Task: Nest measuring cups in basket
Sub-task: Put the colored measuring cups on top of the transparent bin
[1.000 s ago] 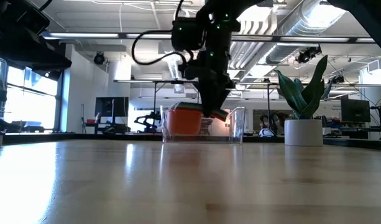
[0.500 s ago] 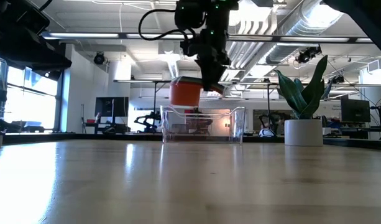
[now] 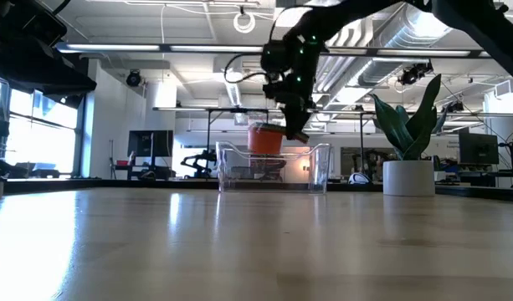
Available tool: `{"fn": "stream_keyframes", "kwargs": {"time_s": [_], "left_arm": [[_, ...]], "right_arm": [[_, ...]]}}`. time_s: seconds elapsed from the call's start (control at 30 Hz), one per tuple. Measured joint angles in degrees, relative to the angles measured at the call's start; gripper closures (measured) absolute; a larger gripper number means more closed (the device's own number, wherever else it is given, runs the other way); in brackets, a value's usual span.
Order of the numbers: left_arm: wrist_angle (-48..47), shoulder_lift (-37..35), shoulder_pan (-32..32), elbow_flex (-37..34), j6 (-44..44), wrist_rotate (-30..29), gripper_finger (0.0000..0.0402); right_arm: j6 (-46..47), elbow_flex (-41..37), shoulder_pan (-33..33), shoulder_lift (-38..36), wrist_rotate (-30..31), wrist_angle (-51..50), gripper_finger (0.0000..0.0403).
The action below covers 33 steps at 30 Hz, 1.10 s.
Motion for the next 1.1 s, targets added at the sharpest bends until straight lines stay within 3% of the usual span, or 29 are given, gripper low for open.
{"fn": "stream_keyframes", "kwargs": {"time_s": [0.47, 1.1], "left_arm": [[0.0, 0.0, 0.0, 0.0, 0.0, 0.0, 0.0362], [0.0, 0.0, 0.0, 0.0, 0.0, 0.0, 0.0362]], "right_arm": [[-8.0, -12.1, -1.8, 0.0, -1.6, 9.5, 0.0271], [-7.5, -12.9, -1.9, 2.3, -3.8, 9.6, 0.0240]]}}
